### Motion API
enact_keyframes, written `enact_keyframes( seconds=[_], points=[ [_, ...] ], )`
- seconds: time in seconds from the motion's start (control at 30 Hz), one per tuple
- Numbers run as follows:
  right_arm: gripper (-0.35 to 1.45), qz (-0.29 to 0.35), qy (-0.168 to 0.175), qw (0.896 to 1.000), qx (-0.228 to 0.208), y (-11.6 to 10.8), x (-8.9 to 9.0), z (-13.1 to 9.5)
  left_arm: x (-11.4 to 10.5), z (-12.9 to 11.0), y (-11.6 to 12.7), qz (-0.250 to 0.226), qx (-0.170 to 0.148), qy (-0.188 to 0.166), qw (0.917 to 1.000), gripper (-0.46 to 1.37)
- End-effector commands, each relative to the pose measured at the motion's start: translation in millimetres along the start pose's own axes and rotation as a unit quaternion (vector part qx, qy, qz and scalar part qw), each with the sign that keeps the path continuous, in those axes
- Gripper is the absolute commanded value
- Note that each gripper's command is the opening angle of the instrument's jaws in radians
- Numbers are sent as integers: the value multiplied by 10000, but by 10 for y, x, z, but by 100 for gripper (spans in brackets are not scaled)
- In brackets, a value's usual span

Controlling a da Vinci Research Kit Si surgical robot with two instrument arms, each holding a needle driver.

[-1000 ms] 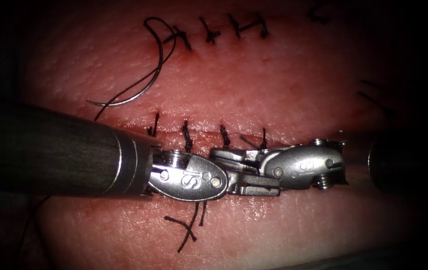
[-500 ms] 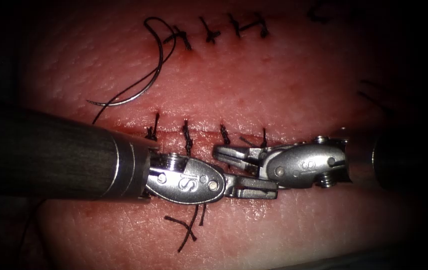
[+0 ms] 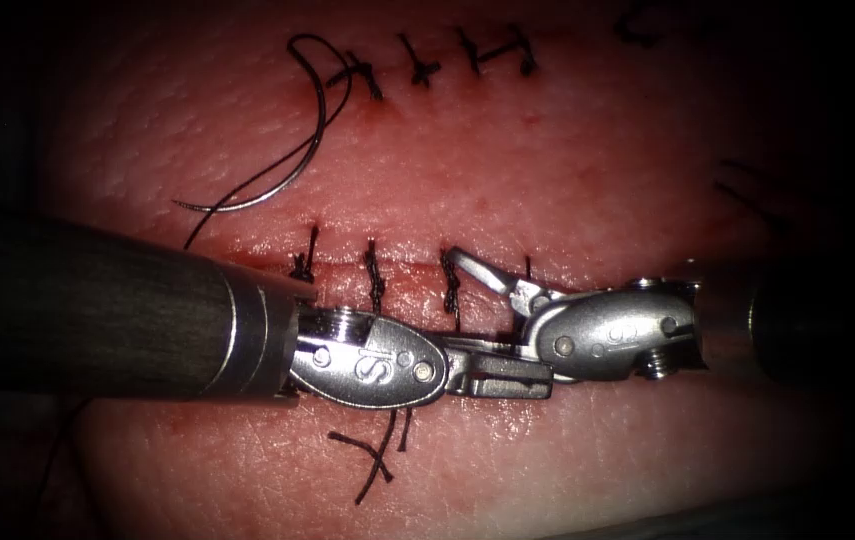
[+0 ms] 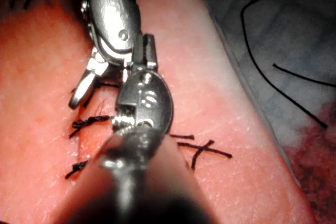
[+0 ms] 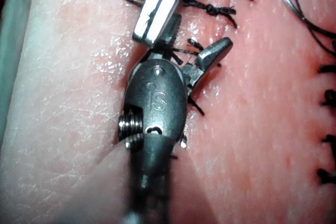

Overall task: Wound Closure
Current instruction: Put suture off-cut down

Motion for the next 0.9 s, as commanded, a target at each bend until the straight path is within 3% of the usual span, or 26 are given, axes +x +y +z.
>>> enact_keyframes(
  seconds=[0.03, 0.43, 0.7, 0.9],
  points=[
    [145, -1, 5, 10000, 57, 1, 0, -2, 0, -1, -1, 71, -73, 23, 9999, -35],
    [143, 6, -122, 9999, -52, 10, -11, -41, 4, -3, 5, 539, -208, 17, 9983, -35],
    [142, 60, -314, 9992, -253, 25, -18, -85, 6, -2, 13, 562, -213, 18, 9982, -35],
    [142, 221, -489, 9960, -719, 44, -22, -125, 0, 19, 31, 490, -252, 20, 9985, -35]
  ],
)
